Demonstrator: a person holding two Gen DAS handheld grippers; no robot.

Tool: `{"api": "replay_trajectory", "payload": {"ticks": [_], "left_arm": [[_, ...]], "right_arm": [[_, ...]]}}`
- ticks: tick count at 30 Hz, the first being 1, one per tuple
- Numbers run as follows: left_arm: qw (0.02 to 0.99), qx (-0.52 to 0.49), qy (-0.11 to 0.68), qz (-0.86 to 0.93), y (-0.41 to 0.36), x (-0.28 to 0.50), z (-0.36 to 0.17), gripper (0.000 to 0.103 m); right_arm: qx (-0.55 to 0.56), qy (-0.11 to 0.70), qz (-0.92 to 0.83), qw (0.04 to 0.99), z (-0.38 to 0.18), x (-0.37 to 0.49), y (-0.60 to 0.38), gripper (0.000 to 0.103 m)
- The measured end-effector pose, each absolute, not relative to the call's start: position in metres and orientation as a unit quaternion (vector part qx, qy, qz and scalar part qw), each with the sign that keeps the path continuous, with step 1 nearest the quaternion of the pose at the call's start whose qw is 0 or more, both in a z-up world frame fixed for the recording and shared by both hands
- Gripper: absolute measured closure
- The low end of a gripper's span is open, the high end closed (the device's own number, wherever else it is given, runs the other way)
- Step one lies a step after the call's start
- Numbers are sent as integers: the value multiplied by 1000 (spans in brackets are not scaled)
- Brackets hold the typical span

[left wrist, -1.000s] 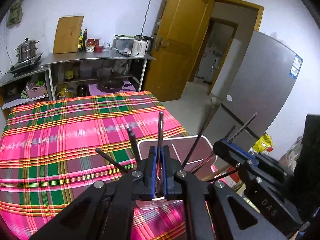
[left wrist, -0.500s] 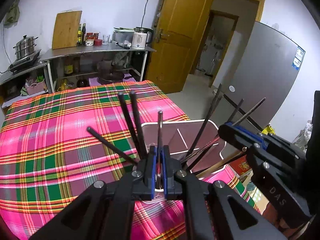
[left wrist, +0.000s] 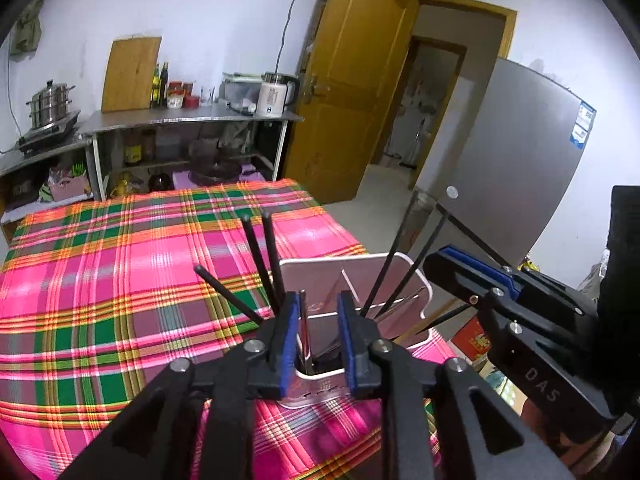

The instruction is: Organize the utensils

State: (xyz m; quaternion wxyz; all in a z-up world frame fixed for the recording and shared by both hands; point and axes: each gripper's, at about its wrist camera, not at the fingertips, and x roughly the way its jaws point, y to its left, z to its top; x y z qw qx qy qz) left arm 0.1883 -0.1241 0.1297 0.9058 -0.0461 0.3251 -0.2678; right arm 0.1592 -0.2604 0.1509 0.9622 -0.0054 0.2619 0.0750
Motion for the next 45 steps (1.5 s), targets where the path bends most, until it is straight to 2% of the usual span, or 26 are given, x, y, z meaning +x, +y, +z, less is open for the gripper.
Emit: {"api": "replay_trajectory", "payload": {"ticks": [3,8,10,16,31,45], "left_arm": [[913,-47,310,-262,-118,180,138,73],[918,-62,295,-258,-102,166,147,71],[920,-68,289,-256,-96,159,148,66],[927,-69,274,-246,-86,134,142,59],[936,-48,261,-233,-81,83,113,50],[943,-39,251,-214,-77,50,70,49]], "right_arm": [[2,251,75,965,157,149,-263,90],[17,242,73,967,161,132,-267,90],[22,239,71,968,161,124,-269,90],[35,238,66,968,154,101,-270,88],[44,256,78,963,120,66,-261,85],[34,259,74,963,85,40,-248,85]]}}
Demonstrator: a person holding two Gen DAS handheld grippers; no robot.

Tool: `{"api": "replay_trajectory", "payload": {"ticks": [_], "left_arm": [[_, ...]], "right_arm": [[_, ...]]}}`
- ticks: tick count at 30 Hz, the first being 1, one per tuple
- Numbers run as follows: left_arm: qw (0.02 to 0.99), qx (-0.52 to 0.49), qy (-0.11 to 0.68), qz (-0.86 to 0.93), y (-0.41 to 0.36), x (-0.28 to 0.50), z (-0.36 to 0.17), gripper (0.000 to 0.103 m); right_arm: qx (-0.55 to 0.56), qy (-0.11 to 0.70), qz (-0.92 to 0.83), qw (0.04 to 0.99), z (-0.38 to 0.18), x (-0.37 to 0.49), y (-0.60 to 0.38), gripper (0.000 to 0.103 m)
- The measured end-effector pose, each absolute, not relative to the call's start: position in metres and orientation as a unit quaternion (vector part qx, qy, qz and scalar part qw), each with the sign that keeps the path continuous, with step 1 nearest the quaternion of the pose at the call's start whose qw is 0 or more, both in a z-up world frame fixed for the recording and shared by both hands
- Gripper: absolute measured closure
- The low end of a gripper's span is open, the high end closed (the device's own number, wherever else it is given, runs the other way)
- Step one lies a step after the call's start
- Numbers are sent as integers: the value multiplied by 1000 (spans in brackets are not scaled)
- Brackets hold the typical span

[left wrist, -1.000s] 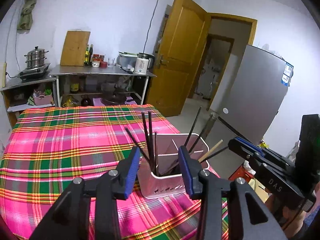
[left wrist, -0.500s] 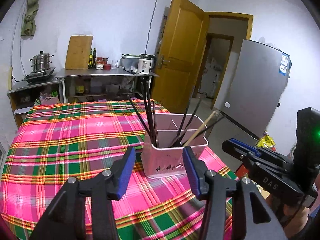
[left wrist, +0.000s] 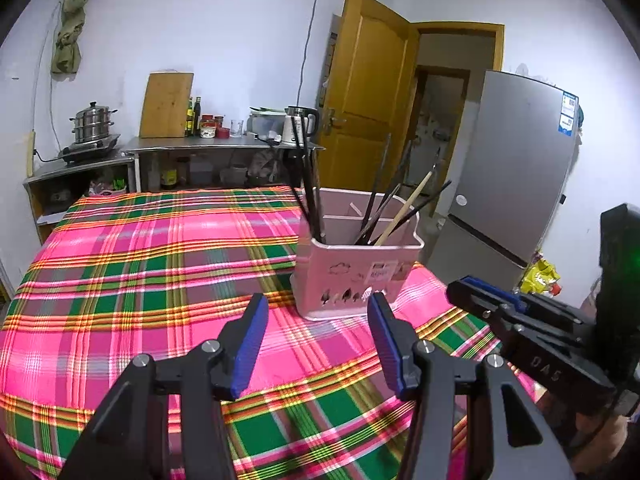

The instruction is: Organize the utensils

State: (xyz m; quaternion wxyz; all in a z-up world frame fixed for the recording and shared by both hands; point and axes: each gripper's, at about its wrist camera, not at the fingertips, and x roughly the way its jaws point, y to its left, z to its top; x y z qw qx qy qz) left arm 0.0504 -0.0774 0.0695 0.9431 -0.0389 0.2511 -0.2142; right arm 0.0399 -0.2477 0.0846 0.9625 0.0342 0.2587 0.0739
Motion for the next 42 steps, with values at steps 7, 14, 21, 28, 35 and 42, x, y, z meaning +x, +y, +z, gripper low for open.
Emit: {"api": "replay_trajectory", "payload": {"ticks": [7,14,21,28,35,42], "left_arm": [[946,-40,250,-202,-74,39,45,49],[949,-40,242,-199,-71,32,38,49],[949,-36,242,-200,-74,33,38,47],[949,-33,240,-200,-75,32,40,43],[950,-38,240,-197,-73,32,41,43],[950,-40,237,-198,-74,31,42,43]], "right_arm": [[24,256,63,964,70,27,-246,85],[17,260,60,964,64,25,-246,85],[12,258,59,964,64,25,-246,84],[12,258,58,964,64,25,-245,84],[14,260,59,964,63,23,-245,84],[15,261,58,964,63,23,-245,84]]}}
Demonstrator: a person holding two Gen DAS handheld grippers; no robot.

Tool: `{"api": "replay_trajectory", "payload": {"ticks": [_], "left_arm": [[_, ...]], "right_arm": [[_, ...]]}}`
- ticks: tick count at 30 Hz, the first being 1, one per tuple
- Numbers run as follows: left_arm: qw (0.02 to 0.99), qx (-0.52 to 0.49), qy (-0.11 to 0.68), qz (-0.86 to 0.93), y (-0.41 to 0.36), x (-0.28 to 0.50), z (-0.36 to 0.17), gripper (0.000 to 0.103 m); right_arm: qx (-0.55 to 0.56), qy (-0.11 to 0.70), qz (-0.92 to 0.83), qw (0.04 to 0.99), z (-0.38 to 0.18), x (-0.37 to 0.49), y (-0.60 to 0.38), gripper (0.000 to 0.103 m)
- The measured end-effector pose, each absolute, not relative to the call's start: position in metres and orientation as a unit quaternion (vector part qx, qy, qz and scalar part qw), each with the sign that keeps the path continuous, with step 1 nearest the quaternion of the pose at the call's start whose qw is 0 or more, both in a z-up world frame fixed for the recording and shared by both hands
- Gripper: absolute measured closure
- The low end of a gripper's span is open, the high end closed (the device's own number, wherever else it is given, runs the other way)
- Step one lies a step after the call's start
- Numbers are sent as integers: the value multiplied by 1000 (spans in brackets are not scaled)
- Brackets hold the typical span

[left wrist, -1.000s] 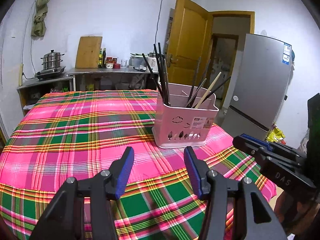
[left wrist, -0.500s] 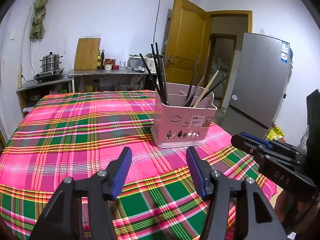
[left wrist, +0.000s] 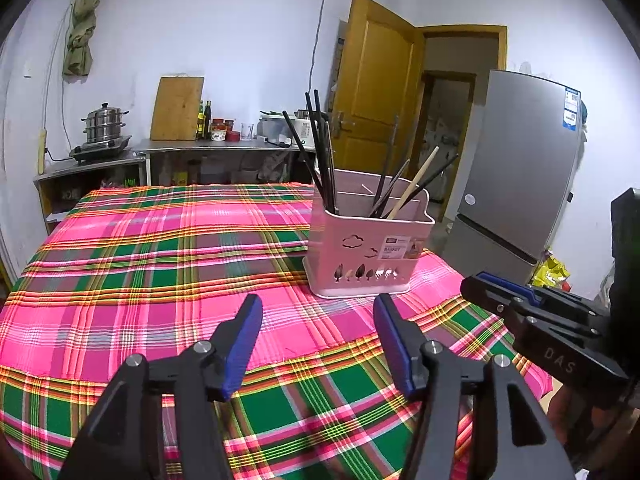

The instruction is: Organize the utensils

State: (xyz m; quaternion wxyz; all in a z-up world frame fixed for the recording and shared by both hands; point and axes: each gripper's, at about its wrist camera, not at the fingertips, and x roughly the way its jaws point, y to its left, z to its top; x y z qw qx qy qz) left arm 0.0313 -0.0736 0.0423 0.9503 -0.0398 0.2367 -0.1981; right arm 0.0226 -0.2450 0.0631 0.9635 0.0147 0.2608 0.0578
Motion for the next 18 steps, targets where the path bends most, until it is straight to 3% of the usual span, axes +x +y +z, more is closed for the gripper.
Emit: {"api": "replay_trajectory", "payload": {"ticks": [18], "left_arm": [[951,-30,237,-198,-78,27,42,43]], "right_arm": [[17,263,59,963,62,23,-245,84]]}}
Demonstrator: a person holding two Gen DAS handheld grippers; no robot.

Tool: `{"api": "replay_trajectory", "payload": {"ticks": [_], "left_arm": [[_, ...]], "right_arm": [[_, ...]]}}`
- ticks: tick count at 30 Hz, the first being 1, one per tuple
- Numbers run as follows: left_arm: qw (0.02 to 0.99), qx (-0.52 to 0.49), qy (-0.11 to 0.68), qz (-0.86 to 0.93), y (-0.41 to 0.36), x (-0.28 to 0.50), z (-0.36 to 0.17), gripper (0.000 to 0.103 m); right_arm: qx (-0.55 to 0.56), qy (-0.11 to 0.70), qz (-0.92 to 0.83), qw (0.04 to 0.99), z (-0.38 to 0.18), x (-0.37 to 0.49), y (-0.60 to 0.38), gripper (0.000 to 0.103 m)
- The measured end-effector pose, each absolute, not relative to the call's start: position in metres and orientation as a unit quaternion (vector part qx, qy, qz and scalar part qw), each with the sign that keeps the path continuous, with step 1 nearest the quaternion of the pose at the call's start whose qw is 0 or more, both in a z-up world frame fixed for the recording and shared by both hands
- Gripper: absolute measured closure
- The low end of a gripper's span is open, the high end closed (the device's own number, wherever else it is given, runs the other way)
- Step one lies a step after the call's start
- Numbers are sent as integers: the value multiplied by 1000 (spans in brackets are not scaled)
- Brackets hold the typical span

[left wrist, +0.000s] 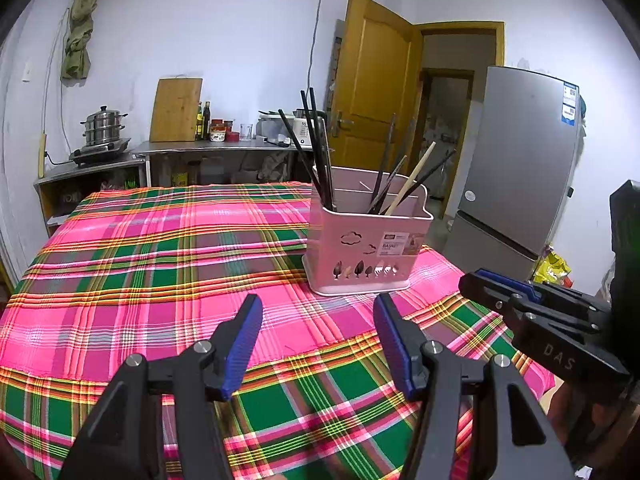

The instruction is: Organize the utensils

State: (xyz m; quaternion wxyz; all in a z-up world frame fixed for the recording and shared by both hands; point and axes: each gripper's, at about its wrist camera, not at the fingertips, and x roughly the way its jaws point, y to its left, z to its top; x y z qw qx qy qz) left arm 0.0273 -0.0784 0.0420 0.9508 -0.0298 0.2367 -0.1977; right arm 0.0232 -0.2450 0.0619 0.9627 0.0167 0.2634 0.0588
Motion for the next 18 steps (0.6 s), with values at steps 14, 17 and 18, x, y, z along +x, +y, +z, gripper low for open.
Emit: {"api": "replay_trajectory", "payload": {"ticks": [14,17,18], "left_arm": [[949,-23,239,-205,-84,25,41,43],[949,-23,240,-205,-85,25,41,43],[949,-23,240,-205,-85,25,41,43]], "right_arm": [[17,264,58,963,61,23,-245,84],[17,264,58,963,61,23,-245,84],[17,264,58,963,61,23,-244,84]]}}
